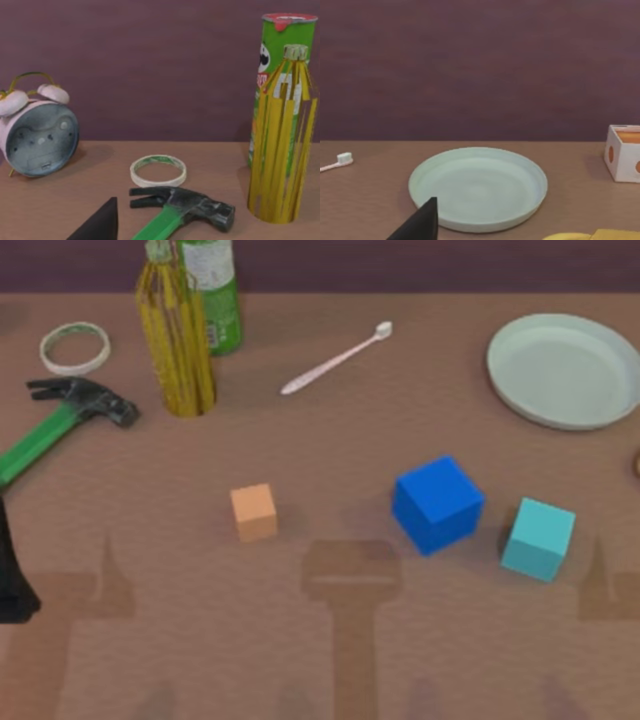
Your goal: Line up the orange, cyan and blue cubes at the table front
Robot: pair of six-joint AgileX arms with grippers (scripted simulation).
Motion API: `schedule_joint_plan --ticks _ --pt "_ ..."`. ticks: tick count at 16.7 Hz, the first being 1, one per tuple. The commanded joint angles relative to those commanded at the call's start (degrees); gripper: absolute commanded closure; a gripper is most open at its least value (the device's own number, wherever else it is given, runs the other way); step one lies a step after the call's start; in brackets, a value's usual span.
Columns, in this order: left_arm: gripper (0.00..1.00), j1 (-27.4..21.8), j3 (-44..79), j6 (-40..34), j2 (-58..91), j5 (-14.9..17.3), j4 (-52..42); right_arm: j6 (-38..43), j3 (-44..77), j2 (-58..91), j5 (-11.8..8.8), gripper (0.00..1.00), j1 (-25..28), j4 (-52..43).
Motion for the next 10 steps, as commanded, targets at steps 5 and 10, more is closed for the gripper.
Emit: schedule_joint_plan --ticks 5,10 --pt "0.0 -0.8 3.5 1.4 3.5 -0.1 -2.0 0.0 0.0 0.0 0.0 0.0 0.0 0.0" --pt "0.0 -4.9 19.0 8.5 21.4 -0.2 -11.7 0.0 0.0 0.0 0.0 0.0 0.0 0.0"
